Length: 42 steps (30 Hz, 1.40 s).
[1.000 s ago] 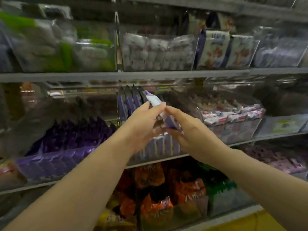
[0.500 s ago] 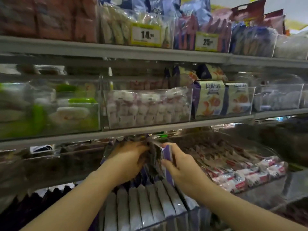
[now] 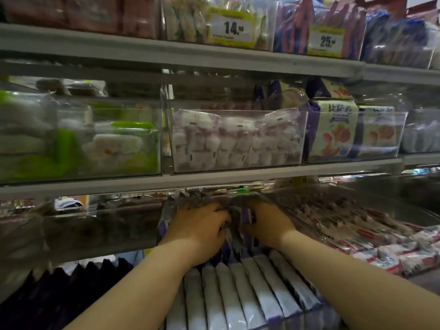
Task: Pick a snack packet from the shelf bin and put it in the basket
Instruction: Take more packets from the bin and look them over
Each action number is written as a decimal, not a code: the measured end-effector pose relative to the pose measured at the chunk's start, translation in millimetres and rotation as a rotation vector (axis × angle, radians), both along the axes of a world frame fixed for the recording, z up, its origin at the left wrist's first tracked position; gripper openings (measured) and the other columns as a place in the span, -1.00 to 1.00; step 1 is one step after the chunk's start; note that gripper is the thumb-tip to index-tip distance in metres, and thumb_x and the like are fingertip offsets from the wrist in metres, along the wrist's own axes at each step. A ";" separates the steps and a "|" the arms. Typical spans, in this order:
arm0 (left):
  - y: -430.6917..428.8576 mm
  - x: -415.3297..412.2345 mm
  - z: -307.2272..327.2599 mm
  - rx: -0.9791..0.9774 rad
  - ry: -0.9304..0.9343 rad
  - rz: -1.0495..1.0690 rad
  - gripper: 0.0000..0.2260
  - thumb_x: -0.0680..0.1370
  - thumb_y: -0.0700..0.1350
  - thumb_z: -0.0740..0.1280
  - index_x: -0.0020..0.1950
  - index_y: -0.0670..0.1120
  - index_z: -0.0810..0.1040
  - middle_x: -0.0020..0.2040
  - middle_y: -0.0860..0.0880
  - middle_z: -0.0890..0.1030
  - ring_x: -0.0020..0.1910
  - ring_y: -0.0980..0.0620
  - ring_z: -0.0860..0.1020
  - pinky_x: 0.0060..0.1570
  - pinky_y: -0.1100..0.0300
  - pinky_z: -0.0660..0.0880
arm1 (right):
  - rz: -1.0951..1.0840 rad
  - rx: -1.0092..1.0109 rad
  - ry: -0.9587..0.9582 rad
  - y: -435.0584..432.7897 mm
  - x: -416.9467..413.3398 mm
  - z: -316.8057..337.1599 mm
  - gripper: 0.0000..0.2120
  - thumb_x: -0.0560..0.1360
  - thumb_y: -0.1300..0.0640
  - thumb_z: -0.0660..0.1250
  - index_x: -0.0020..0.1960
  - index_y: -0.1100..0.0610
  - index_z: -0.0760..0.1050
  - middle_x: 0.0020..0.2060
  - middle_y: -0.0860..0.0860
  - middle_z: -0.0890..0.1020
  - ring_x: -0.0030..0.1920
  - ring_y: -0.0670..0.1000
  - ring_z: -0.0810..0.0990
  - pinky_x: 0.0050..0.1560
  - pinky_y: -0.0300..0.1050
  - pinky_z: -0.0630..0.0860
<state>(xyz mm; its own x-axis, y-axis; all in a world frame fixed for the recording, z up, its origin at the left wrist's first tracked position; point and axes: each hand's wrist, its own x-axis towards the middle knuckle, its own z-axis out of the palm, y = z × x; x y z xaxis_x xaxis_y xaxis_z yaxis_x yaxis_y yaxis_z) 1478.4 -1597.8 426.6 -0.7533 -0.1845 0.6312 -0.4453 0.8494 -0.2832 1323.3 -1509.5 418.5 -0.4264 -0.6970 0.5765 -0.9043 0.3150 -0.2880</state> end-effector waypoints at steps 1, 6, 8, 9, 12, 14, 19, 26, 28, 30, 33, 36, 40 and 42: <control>-0.2 0.3 0.3 0.004 -0.002 0.000 -0.73 0.59 0.07 0.14 0.26 0.17 0.47 0.29 0.13 0.45 0.27 -0.03 0.41 0.29 0.05 0.21 | 0.003 0.033 0.029 -0.1 -2.6 -1.6 -0.53 0.46 0.01 0.41 0.33 0.06 0.42 0.24 0.10 0.58 0.22 0.15 0.54 0.21 0.02 0.50; 1.8 0.2 0.7 0.005 -0.024 0.013 -0.68 0.59 0.08 0.13 0.33 0.17 0.44 0.34 0.13 0.42 0.30 -0.02 0.39 0.32 0.02 0.20 | 0.078 0.299 0.045 8.4 -6.9 -0.3 -0.68 0.55 -0.02 0.28 0.19 0.15 0.56 0.21 0.12 0.58 0.21 0.12 0.53 0.22 -0.04 0.44; 5.0 -0.9 0.2 -0.031 -0.058 0.050 -0.65 0.59 0.12 0.11 0.36 0.15 0.41 0.36 0.11 0.41 0.34 -0.03 0.36 0.38 -0.01 0.12 | 0.180 0.271 -0.062 14.0 -7.1 8.2 -0.70 0.60 0.11 0.19 0.25 0.16 0.55 0.25 0.05 0.56 0.21 0.05 0.51 0.23 -0.15 0.39; 7.5 -1.6 0.3 -0.071 -0.076 0.070 -0.63 0.59 0.14 0.10 0.37 0.14 0.41 0.36 0.09 0.41 0.35 -0.04 0.35 0.40 -0.02 0.08 | 0.242 0.171 -0.154 16.9 -7.7 13.1 -0.72 0.59 0.21 0.18 0.24 0.12 0.55 0.19 -0.02 0.57 0.16 -0.01 0.51 0.14 -0.27 0.41; 17.6 -9.4 4.2 -0.201 -0.129 0.102 -0.63 0.60 0.14 0.10 0.36 0.08 0.43 0.35 0.01 0.42 0.36 -0.09 0.33 0.40 -0.05 0.03 | 0.300 -0.110 -0.402 24.0 -14.8 22.3 -0.63 0.51 0.41 0.12 -0.08 0.00 0.55 -0.22 -0.14 0.60 -0.22 -0.14 0.54 -0.32 -0.45 0.43; 25.9 -21.7 7.2 -0.221 -0.151 0.097 -0.62 0.61 0.12 0.13 0.37 0.03 0.44 0.36 -0.03 0.44 0.35 -0.11 0.35 0.40 -0.04 0.05 | 0.291 -0.102 -0.524 26.6 -17.7 23.5 -0.65 0.52 0.40 0.09 -0.16 0.02 0.52 -0.41 -0.09 0.62 -0.35 -0.11 0.60 -0.38 -0.32 0.51; 43.8 -58.0 5.5 -0.143 -0.262 0.148 -0.54 0.57 0.21 0.19 0.37 -0.01 0.46 0.34 -0.11 0.51 0.30 -0.15 0.47 0.25 -0.02 0.34 | 0.146 0.076 -0.371 24.2 -20.8 28.1 -0.75 0.55 0.29 0.17 0.13 0.13 0.55 -0.03 0.09 0.60 -0.04 0.09 0.57 -0.14 -0.15 0.50; 20.4 -55.6 3.2 -0.156 -0.254 0.152 -0.54 0.55 0.32 0.14 0.21 0.05 0.56 0.17 -0.06 0.62 0.12 -0.11 0.57 -0.08 0.12 0.36 | -0.049 0.300 -0.053 12.4 -10.2 24.0 -0.62 0.62 0.24 0.13 0.42 0.26 0.32 0.36 0.21 0.43 0.34 0.17 0.42 0.24 -0.13 0.36; 13.9 -50.8 5.4 -0.092 -0.238 0.156 -0.50 0.49 0.39 0.16 0.15 0.06 0.58 0.13 -0.05 0.64 0.08 -0.10 0.59 -0.16 0.15 0.31 | -0.071 0.336 0.008 7.8 -9.3 22.1 -0.60 0.59 0.22 0.21 0.40 0.27 0.34 0.36 0.22 0.43 0.37 0.20 0.40 0.32 -0.03 0.34; 10.5 -48.1 7.3 -0.062 -0.235 0.148 -0.48 0.47 0.43 0.17 0.16 0.09 0.59 0.13 -0.04 0.64 0.08 -0.09 0.58 -0.16 0.17 0.32 | -0.089 0.387 0.089 5.3 -7.8 21.0 -0.63 0.57 0.23 0.24 0.36 0.25 0.40 0.34 0.21 0.46 0.35 0.19 0.43 0.29 -0.02 0.36; 8.6 -47.6 8.4 0.015 -0.271 0.153 -0.43 0.46 0.46 0.10 0.19 0.11 0.59 0.18 -0.02 0.62 0.13 -0.10 0.55 -0.03 0.14 0.41 | -0.130 0.451 0.017 1.8 -1.1 24.3 -0.66 0.61 0.23 0.16 0.37 0.23 0.39 0.33 0.17 0.46 0.33 0.16 0.43 0.23 -0.10 0.36; 9.2 -45.7 9.1 0.102 -0.306 0.133 -0.41 0.46 0.47 0.06 0.31 0.19 0.50 0.34 0.03 0.53 0.26 -0.09 0.48 0.19 0.09 0.42 | -0.137 0.557 -0.005 6.0 4.9 24.8 -0.68 0.64 0.21 0.07 0.36 0.24 0.36 0.31 0.21 0.43 0.30 0.16 0.40 0.19 -0.15 0.31; 12.1 -38.7 4.3 0.040 -0.276 0.081 -0.49 0.49 0.42 0.13 0.29 0.18 0.50 0.29 0.02 0.56 0.25 -0.10 0.50 0.23 0.06 0.39 | -0.160 0.658 0.080 8.1 3.7 20.1 -0.66 0.65 0.18 0.08 0.35 0.29 0.40 0.30 0.25 0.46 0.29 0.18 0.43 0.26 -0.09 0.31; 14.1 -37.1 1.4 -0.025 -0.239 0.061 -0.58 0.52 0.34 0.19 0.24 0.14 0.52 0.21 -0.01 0.60 0.21 -0.11 0.52 0.23 0.05 0.35 | -0.158 0.640 0.127 8.3 3.0 18.1 -0.67 0.63 0.18 0.11 0.33 0.28 0.41 0.28 0.26 0.48 0.27 0.19 0.45 0.24 -0.09 0.34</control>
